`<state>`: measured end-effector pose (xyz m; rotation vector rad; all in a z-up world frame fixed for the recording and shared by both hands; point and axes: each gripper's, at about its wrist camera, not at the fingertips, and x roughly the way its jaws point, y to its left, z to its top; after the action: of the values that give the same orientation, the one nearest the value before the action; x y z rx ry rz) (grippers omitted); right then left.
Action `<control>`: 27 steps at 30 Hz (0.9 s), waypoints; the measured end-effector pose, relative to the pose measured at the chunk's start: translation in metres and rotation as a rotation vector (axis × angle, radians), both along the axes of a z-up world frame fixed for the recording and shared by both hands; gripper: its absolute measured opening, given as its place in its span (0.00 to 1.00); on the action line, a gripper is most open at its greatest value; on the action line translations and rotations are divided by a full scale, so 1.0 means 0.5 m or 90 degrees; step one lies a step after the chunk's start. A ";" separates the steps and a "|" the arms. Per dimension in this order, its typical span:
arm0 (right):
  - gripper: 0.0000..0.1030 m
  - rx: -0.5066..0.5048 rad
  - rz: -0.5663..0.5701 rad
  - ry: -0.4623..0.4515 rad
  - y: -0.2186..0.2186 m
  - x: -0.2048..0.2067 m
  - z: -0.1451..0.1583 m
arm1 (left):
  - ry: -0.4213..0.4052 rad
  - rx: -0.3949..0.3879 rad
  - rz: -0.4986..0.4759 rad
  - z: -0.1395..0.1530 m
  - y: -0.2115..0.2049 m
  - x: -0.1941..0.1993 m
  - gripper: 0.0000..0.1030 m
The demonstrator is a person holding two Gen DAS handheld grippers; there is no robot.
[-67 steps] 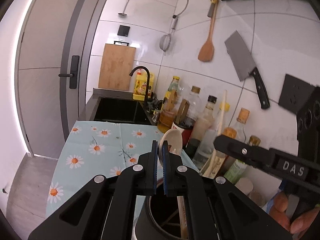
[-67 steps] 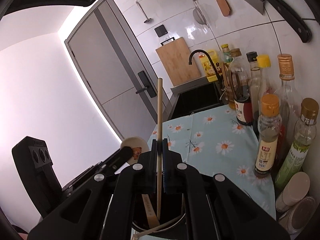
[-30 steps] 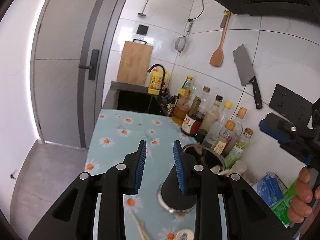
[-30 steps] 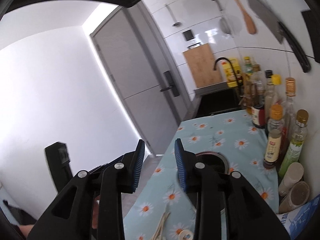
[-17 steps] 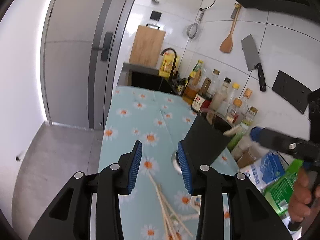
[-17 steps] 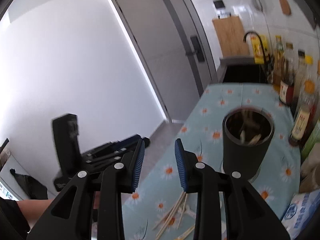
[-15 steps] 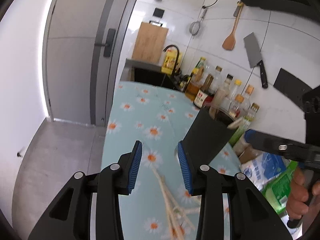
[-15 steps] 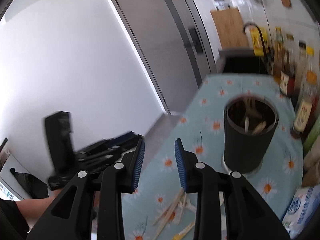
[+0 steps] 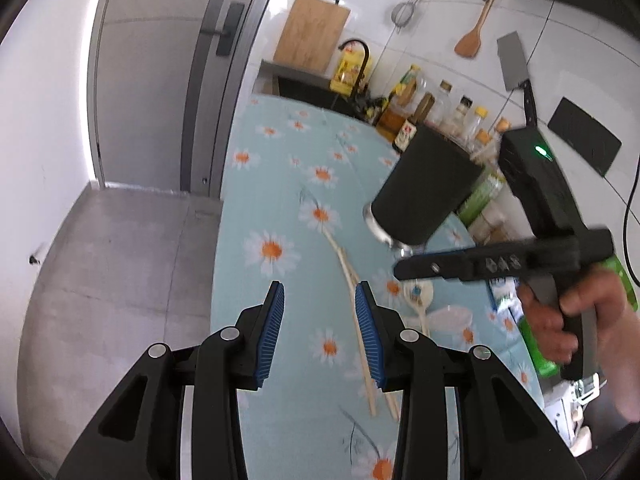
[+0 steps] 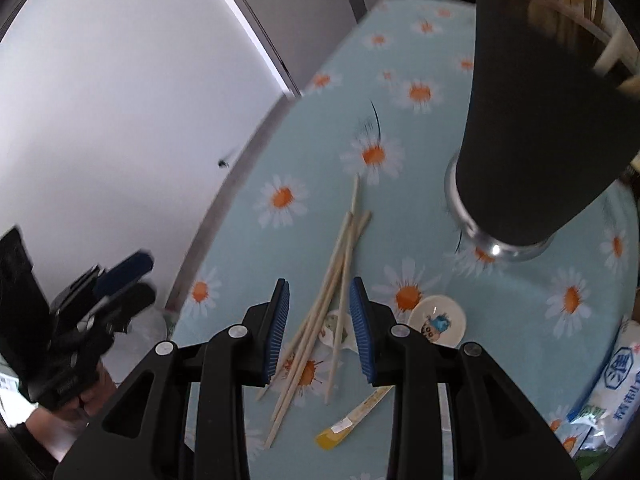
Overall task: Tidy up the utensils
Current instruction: 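Move both open tools down to the chopsticks and spoons on the tablecloth, then close the right tool on a wooden chopstick while the left tool grasps another chopstick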
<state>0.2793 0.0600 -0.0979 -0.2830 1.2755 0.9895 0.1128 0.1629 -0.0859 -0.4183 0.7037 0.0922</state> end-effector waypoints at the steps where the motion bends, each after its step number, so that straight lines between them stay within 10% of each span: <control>1: 0.32 -0.016 -0.004 0.021 0.008 0.006 -0.017 | 0.006 0.002 -0.002 -0.007 -0.002 -0.004 0.34; 27: 0.19 -0.189 -0.033 0.074 0.094 0.072 -0.144 | 0.075 -0.120 -0.085 -0.111 0.006 0.004 0.34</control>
<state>0.3154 0.1071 -0.1696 -0.4243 1.5315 0.7802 0.1146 0.1659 -0.1415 -0.5474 0.8579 -0.0775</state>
